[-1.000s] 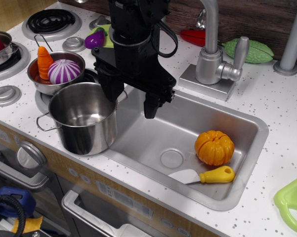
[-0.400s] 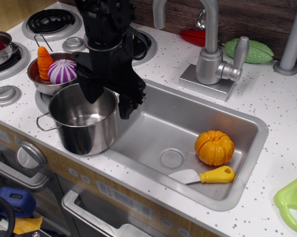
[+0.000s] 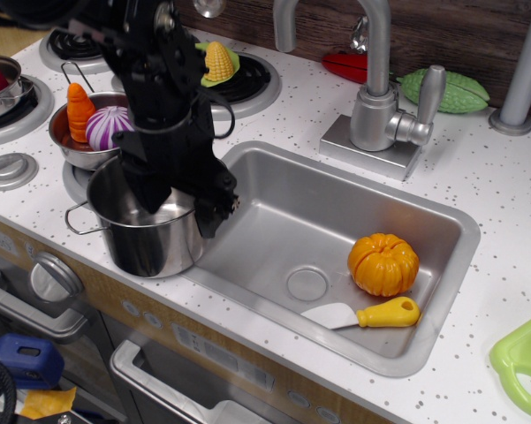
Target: Put pot in sink
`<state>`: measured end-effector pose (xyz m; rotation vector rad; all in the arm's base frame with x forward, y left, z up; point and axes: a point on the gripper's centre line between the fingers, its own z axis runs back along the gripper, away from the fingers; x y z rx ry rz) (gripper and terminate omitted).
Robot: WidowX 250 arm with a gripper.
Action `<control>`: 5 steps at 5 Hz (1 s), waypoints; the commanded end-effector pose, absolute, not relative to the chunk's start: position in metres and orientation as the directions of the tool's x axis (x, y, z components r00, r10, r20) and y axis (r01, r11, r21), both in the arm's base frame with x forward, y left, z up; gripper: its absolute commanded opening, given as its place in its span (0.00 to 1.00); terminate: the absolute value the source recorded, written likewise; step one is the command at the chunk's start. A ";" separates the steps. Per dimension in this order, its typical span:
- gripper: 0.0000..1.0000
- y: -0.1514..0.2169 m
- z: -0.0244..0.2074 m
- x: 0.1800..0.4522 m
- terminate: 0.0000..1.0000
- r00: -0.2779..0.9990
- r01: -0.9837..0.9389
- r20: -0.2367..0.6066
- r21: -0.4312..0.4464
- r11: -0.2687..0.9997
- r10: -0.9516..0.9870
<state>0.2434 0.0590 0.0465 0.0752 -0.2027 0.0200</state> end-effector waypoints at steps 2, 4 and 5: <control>0.00 0.073 0.033 0.249 0.00 0.975 -0.075 0.211 0.042 0.996 0.065; 0.00 0.059 0.048 0.249 0.00 0.970 -0.067 0.239 0.104 0.992 0.040; 0.00 0.051 0.058 0.253 0.00 0.970 -0.061 0.240 0.112 0.992 0.033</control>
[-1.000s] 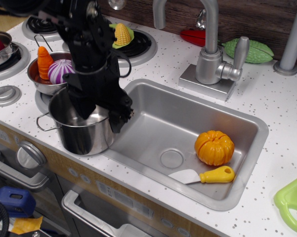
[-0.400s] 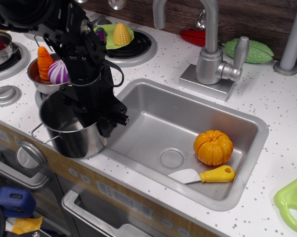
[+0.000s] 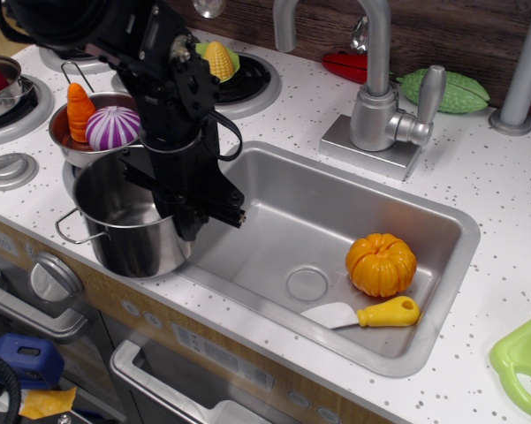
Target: Put pot in sink
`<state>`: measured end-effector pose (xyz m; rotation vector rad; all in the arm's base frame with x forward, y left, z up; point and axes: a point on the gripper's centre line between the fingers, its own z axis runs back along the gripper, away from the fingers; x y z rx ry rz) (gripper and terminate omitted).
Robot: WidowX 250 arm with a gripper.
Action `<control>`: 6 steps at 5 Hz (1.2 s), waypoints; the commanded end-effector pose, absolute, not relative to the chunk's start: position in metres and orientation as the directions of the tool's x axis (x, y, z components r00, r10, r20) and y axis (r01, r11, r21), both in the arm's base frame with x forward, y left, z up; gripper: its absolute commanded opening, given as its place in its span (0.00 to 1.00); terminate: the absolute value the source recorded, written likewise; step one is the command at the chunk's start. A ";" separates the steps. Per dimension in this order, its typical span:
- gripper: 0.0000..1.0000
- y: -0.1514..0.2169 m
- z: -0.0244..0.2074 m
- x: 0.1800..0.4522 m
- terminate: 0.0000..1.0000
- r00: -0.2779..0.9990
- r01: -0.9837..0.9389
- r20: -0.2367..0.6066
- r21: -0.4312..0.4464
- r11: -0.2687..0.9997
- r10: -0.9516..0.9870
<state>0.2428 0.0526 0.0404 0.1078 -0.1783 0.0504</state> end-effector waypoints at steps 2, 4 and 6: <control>0.00 0.029 0.074 0.277 0.00 0.948 -0.007 0.318 0.109 0.994 -0.028; 0.00 0.003 0.046 0.314 0.00 0.912 0.049 0.405 0.046 0.998 -0.064; 1.00 0.003 -0.006 0.314 0.00 0.915 0.094 0.394 -0.016 0.995 -0.080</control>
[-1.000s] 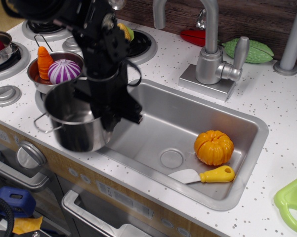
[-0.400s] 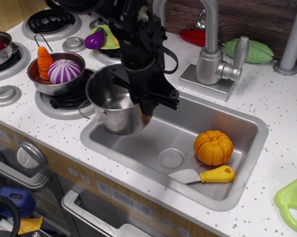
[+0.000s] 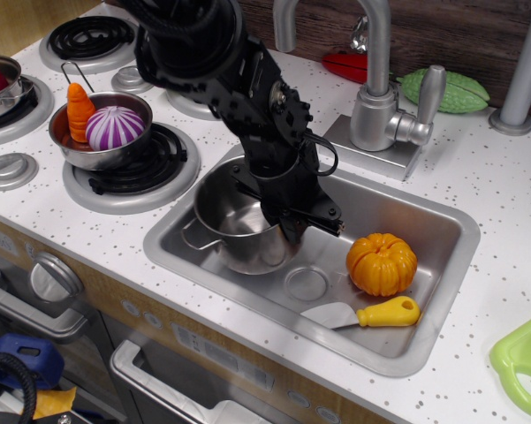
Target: Put pot in sink
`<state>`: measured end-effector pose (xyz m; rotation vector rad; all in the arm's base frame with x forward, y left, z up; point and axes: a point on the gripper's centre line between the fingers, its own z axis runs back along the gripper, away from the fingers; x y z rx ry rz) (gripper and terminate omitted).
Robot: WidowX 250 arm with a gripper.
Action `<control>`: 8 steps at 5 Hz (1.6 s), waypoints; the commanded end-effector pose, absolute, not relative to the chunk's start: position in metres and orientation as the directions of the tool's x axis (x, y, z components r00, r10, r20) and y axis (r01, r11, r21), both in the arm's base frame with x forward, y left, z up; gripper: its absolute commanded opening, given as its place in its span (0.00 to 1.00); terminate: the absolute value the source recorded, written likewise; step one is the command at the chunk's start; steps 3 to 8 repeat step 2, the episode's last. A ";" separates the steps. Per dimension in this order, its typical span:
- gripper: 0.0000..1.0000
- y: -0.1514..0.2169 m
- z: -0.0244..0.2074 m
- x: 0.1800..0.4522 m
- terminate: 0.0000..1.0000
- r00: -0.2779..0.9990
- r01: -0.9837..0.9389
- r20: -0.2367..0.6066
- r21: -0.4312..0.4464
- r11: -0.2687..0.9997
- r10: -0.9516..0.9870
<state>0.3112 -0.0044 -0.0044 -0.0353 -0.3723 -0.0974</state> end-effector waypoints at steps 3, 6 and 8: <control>1.00 0.003 -0.019 0.318 1.00 0.926 0.074 0.375 -0.052 0.996 -0.049; 1.00 0.003 -0.019 0.318 1.00 0.926 0.074 0.375 -0.052 0.996 -0.049; 1.00 0.003 -0.019 0.318 1.00 0.926 0.074 0.375 -0.052 0.996 -0.049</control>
